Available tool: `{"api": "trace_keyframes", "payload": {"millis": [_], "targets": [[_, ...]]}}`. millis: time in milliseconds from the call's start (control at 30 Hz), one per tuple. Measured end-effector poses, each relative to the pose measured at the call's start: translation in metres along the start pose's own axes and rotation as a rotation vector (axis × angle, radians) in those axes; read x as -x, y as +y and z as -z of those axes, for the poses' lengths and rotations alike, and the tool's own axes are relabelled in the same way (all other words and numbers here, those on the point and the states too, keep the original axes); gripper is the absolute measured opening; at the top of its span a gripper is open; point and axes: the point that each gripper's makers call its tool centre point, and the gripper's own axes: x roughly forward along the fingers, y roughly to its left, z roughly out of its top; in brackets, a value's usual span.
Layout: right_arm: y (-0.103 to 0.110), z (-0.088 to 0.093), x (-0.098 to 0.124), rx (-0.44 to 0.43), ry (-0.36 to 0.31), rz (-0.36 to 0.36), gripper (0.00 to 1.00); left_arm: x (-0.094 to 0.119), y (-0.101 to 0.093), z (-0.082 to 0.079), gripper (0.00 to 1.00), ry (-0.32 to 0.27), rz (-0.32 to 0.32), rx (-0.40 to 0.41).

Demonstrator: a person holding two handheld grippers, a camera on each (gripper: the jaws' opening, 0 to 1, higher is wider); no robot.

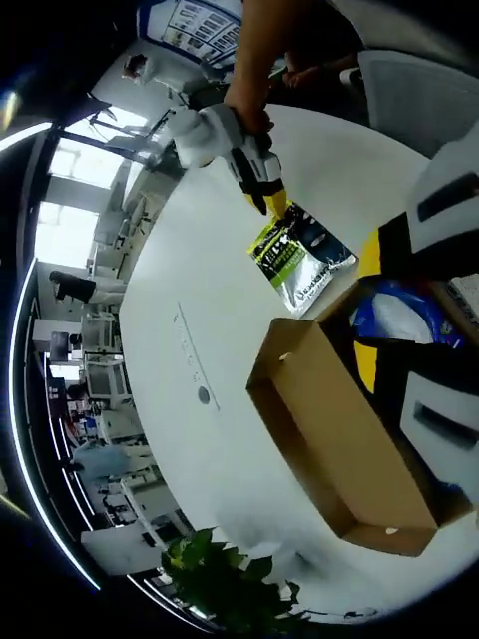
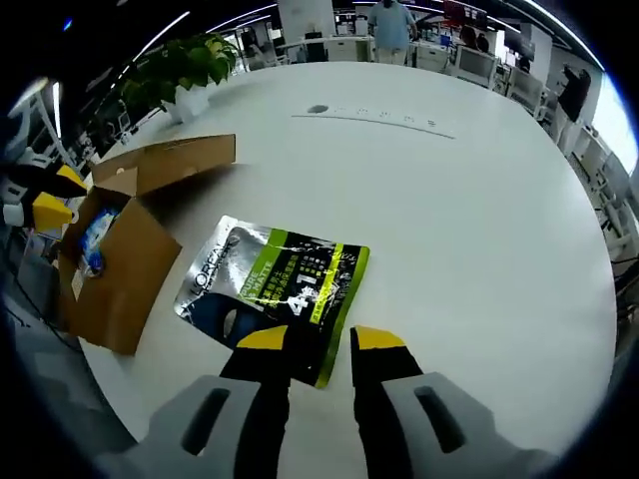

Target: Operate the shoe box by opening the lid, removing the specified soft item, and placing it in the target area until the item is outside and the box remains undamaged.

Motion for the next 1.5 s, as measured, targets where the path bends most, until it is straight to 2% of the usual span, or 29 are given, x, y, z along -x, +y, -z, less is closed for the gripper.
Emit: {"api": "trace_keyframes", "payload": {"millis": [433, 867, 1033, 1500], "targets": [[0.034, -0.023, 0.033, 0.051, -0.054, -0.057, 0.33, 0.041, 0.034, 0.022, 0.24, -0.03, -0.057, 0.044], [0.095, -0.047, 0.058, 0.097, -0.124, -0.17, 0.39, 0.075, 0.063, 0.055, 0.25, -0.049, -0.118, 0.103], [0.121, -0.053, 0.062, 0.13, -0.153, -0.216, 0.44, 0.088, 0.075, 0.07, 0.25, -0.052, -0.148, 0.127], [0.183, -0.063, 0.055, 0.2, -0.171, -0.336, 0.48, 0.118, 0.104, 0.107, 0.26, -0.056, -0.221, 0.186]]}}
